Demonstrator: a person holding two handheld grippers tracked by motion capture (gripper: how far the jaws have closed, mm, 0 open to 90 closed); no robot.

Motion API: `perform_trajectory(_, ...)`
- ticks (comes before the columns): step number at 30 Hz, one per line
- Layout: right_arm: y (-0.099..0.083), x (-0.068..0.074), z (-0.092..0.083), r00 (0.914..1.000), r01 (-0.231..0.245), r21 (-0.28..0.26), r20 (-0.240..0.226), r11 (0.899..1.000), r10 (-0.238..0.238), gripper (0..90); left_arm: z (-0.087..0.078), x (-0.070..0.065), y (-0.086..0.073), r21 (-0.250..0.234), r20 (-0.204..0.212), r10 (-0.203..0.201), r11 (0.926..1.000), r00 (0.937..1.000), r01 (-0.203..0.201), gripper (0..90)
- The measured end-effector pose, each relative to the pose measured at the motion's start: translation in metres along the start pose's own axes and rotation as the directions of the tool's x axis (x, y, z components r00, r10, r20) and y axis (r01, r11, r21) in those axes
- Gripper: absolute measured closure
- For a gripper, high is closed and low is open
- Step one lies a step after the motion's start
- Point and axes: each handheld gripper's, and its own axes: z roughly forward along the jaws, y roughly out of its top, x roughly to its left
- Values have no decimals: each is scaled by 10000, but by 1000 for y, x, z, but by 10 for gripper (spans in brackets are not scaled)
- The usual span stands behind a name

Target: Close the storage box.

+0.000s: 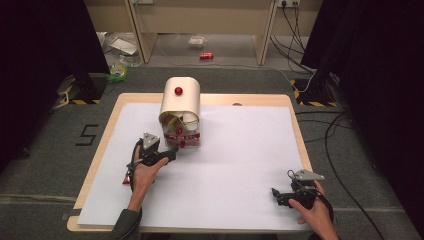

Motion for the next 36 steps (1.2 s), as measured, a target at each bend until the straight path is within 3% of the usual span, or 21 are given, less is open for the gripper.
perform_trajectory(36,0,0,0,10000,-1,13,-10,10000,1,6,-17,-5,-8,307,237,-138,9994,9996,130,190)
